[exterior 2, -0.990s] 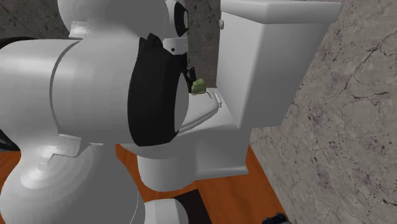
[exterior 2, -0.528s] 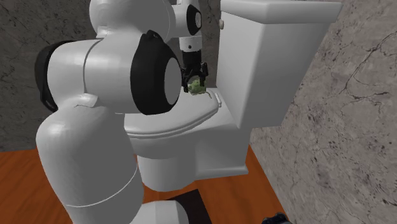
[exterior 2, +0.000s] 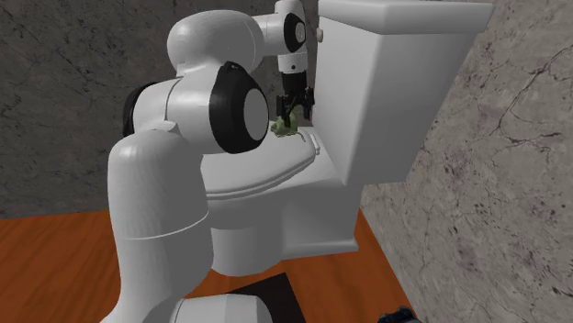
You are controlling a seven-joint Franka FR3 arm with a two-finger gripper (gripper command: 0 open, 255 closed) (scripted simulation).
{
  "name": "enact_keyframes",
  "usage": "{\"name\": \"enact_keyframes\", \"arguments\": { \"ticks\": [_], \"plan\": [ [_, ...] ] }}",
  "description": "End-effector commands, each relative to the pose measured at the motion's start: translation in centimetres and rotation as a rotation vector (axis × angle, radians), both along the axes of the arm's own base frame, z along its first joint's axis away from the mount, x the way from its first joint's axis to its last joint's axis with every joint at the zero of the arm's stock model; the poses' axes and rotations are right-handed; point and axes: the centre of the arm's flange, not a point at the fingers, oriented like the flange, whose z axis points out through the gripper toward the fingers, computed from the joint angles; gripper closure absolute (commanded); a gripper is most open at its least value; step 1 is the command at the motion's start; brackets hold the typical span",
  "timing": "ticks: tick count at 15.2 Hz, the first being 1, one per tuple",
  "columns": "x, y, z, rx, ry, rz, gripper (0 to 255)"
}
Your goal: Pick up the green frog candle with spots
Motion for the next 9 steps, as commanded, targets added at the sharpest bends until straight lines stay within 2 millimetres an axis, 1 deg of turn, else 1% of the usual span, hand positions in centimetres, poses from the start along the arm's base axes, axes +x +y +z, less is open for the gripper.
{"name": "enact_keyframes", "arguments": {
  "ticks": [1, 5, 7, 8, 9],
  "plan": [
    [0.1, -0.1, -1.0, -0.001, 0.000, 0.003, 0],
    [0.1, -0.1, -3.1, -0.001, 0.000, 0.003, 0],
    [0.1, -0.1, -3.4, -0.001, 0.000, 0.003, 0],
    [0.2, -0.1, -3.4, -0.001, 0.000, 0.003, 255],
    [0.2, -0.1, -3.4, -0.001, 0.000, 0.003, 255]
  ]
}}
